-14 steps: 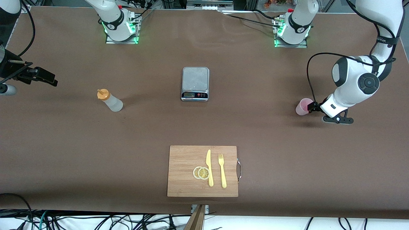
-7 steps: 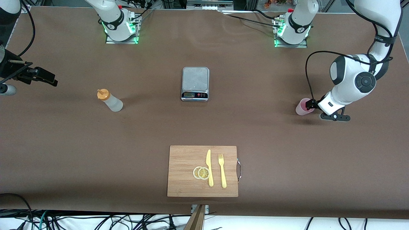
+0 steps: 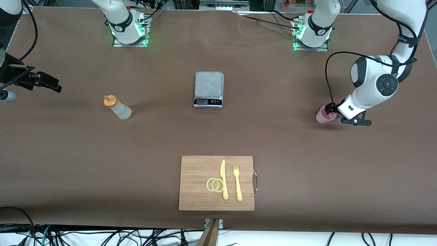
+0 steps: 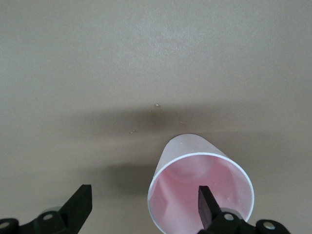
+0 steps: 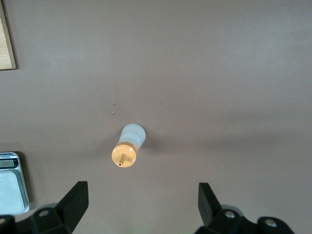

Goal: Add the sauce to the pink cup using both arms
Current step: 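Carry the pink cup with the left gripper onto the kitchen scale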

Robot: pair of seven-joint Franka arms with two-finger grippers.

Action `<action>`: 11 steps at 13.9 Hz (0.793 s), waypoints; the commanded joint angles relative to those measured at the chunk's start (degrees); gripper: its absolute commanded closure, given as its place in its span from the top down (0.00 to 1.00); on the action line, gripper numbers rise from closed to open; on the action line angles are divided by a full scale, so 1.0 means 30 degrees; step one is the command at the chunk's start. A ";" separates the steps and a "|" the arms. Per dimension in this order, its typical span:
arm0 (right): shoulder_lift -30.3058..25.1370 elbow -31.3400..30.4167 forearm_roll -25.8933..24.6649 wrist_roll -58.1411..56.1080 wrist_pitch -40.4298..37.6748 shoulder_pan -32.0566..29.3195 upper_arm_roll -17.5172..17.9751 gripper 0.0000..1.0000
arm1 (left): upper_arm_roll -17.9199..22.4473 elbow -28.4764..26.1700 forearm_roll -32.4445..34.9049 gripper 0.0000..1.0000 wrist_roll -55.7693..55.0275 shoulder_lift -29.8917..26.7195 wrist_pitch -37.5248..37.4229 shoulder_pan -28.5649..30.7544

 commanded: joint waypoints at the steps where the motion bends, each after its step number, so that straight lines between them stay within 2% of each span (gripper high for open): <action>1: -0.0296 -0.0194 -0.0063 -0.0194 -0.0190 -0.0020 -0.0012 1.00 | 0.0001 -0.0537 -0.0257 0.70 0.0403 -0.0436 0.0414 -0.0108; 3: -0.0296 -0.0194 -0.0063 -0.0223 -0.0190 -0.0020 -0.0012 1.00 | -0.0028 -0.0507 -0.0377 0.30 0.0374 -0.0319 0.0414 -0.0109; 5: -0.0296 -0.0195 -0.0063 -0.0223 -0.0162 -0.0020 -0.0012 1.00 | 0.0001 -0.0390 -0.0930 0.00 0.0374 -0.0261 0.0414 -0.0138; 9: -0.0296 -0.0194 -0.0063 -0.0194 -0.0191 -0.0020 -0.0012 1.00 | -0.0028 -0.0011 -0.1227 0.00 0.0374 -0.0026 0.0414 -0.0167; 11: -0.0296 -0.0165 -0.0063 -0.0194 -0.0191 -0.0020 -0.0012 1.00 | -0.0115 0.0924 -0.1256 0.00 0.0257 -0.0142 0.0064 -0.0953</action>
